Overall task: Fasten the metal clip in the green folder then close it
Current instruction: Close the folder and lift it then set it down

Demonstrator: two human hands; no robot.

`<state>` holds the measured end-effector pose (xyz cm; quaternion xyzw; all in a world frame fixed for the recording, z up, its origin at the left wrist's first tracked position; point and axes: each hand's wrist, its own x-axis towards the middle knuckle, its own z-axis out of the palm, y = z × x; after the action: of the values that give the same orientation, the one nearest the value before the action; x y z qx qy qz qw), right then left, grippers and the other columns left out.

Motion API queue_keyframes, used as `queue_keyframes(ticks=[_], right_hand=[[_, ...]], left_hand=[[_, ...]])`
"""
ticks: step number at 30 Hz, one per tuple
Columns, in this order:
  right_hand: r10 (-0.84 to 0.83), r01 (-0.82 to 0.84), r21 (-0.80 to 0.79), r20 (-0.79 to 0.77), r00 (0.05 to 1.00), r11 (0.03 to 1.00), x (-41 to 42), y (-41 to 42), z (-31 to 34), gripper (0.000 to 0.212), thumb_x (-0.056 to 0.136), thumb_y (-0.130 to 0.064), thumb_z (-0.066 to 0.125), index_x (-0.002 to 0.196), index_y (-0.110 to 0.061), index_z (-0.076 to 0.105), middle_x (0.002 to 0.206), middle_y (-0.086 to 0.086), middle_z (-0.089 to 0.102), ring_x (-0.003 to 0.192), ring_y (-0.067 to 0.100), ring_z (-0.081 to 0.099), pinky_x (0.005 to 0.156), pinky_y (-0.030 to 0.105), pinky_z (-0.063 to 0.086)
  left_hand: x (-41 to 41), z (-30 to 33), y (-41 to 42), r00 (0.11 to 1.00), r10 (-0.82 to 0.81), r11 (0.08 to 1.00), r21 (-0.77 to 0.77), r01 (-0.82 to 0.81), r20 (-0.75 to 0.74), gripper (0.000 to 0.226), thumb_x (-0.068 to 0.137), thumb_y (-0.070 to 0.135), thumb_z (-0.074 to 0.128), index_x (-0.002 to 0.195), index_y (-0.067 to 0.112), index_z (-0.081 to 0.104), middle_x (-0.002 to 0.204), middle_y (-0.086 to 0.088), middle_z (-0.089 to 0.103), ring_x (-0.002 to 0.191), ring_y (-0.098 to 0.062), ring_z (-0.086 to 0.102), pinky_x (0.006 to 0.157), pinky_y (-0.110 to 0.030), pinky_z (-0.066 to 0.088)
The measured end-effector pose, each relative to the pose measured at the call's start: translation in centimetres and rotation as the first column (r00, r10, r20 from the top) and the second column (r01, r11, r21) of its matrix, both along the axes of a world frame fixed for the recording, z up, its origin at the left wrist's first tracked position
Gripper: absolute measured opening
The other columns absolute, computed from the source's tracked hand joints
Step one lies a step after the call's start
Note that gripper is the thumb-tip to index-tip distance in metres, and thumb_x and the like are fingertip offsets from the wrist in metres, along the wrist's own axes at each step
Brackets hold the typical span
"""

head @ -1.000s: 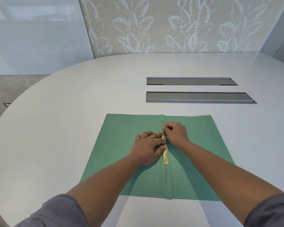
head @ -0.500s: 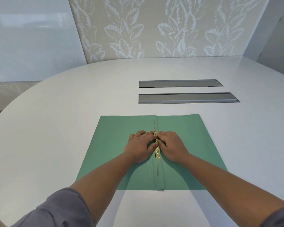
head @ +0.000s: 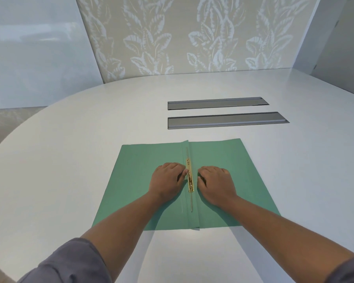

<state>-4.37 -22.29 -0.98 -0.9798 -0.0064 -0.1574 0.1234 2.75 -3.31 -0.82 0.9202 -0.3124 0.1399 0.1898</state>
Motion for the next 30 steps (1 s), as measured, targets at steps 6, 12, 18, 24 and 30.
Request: queue_keyframes(ticks=[6, 12, 18, 24, 30], right_hand=[[-0.064, 0.064, -0.001, -0.037, 0.997, 0.998, -1.1, -0.5, 0.1, 0.023, 0.083, -0.038, 0.045, 0.083, -0.025, 0.064, 0.088, -0.012, 0.065, 0.092, 0.014, 0.06, 0.082, 0.036, 0.045], [-0.025, 0.024, -0.012, -0.1, 0.995, 1.0, -1.7, -0.5, -0.4, 0.047, 0.089, -0.05, 0.04, 0.118, -0.024, 0.066, 0.137, -0.007, 0.062, 0.13, 0.018, 0.051, 0.105, 0.047, 0.037], [-0.036, 0.036, -0.003, -0.098, 0.995, 0.999, -2.2, -0.2, -0.5, 0.049, 0.092, -0.051, 0.041, 0.126, -0.025, 0.064, 0.146, -0.004, 0.058, 0.138, 0.018, 0.046, 0.111, 0.047, 0.034], [-0.053, 0.053, -0.006, -0.076, 0.996, 0.999, -2.6, 0.1, -0.3, 0.046, 0.092, -0.049, 0.043, 0.123, -0.024, 0.067, 0.142, -0.003, 0.061, 0.135, 0.017, 0.05, 0.109, 0.046, 0.037], [-0.047, 0.048, 0.004, -0.09, 0.995, 0.999, -2.5, 0.0, -0.2, 0.047, 0.092, -0.05, 0.042, 0.124, -0.024, 0.066, 0.144, -0.004, 0.06, 0.137, 0.017, 0.048, 0.112, 0.046, 0.036]], left_hand=[[-0.1, 0.1, 1.9, 0.979, 0.18, 0.98, -0.068, -0.187, -0.095, 0.039, 0.104, 0.043, 0.041, 0.127, 0.022, 0.064, 0.129, 0.004, 0.067, 0.123, -0.023, 0.056, 0.1, -0.041, 0.043], [1.3, -0.2, 6.1, 0.821, 0.485, 0.87, 0.066, -0.489, -0.301, 0.037, 0.097, 0.043, 0.046, 0.129, 0.027, 0.055, 0.148, -0.001, 0.047, 0.139, -0.032, 0.031, 0.11, -0.049, 0.028], [2.0, 1.7, 8.0, 0.576, 0.658, 0.734, 0.24, -0.636, -0.486, 0.089, 0.067, 0.082, 0.048, 0.141, 0.033, 0.04, 0.155, -0.008, 0.031, 0.142, -0.036, 0.021, 0.109, -0.056, 0.022], [2.6, 3.9, 9.9, 0.401, 0.702, 0.668, 0.349, -0.657, -0.589, 0.125, 0.041, 0.087, 0.067, 0.146, 0.031, 0.03, 0.139, -0.008, 0.032, 0.132, -0.033, 0.026, 0.101, -0.05, 0.036], [3.5, 4.9, 11.2, 0.328, 0.727, 0.61, 0.349, -0.711, -0.603, 0.127, 0.041, 0.069, 0.089, 0.143, 0.017, 0.034, 0.137, -0.012, 0.035, 0.129, -0.033, 0.032, 0.095, -0.043, 0.039]])
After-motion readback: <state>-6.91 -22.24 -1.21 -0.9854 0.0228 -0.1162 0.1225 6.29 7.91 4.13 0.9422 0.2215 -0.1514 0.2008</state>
